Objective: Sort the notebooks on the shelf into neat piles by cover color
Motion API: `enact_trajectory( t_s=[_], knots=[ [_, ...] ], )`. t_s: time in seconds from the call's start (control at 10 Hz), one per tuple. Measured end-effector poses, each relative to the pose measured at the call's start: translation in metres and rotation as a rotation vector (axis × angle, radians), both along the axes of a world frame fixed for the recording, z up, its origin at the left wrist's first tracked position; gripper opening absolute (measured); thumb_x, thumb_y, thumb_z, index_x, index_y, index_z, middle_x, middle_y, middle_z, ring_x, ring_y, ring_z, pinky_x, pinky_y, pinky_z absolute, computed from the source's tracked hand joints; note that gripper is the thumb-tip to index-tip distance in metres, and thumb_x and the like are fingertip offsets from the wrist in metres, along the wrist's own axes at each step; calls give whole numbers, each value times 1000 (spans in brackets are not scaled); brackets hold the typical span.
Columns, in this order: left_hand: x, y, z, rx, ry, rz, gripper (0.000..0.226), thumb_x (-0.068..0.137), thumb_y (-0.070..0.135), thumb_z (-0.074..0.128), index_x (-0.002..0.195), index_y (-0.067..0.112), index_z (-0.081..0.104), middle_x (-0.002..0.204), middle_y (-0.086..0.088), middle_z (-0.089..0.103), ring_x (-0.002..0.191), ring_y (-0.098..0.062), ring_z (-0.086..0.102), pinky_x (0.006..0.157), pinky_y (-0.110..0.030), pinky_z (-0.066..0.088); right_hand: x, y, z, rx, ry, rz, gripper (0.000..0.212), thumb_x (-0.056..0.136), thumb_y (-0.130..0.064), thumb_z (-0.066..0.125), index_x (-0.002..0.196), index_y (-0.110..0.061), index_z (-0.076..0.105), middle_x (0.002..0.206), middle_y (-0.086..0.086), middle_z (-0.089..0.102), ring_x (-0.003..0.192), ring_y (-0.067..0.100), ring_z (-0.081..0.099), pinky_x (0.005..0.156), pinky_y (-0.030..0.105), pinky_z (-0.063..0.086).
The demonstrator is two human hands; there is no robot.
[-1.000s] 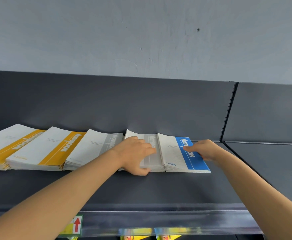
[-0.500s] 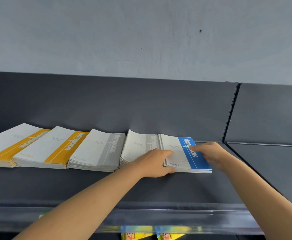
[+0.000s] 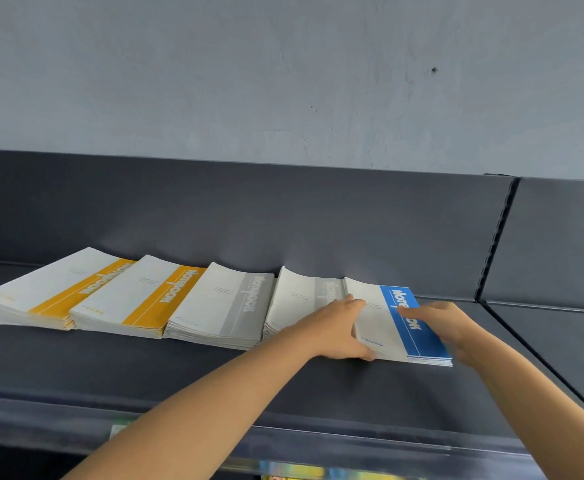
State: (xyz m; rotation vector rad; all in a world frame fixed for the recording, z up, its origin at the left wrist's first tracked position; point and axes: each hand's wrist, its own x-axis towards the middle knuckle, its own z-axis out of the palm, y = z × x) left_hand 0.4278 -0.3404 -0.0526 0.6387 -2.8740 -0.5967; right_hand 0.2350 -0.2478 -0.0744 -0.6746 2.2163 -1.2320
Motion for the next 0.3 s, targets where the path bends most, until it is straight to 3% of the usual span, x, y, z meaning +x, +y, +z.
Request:
enact_trajectory(
  t_s=[0.1, 0.3],
  knots=[
    [15, -6, 5, -135, 14, 57, 79, 83, 58, 63, 145, 17, 35, 152, 4, 34, 137, -20, 35, 108, -39, 36, 2, 3, -1, 45, 112, 37, 40, 81, -38, 71, 100, -5, 60, 100, 14, 65, 89, 30, 61, 70, 36, 39],
    [69, -34, 5, -359, 16, 150, 61, 95, 55, 42, 139, 12, 44, 144, 0, 43, 133, -24, 39, 106, -36, 34, 37, 8, 9, 170, 391, -18, 58, 87, -41, 62, 131, -7, 44, 104, 7, 57, 79, 19, 54, 62, 30, 39]
  ],
)
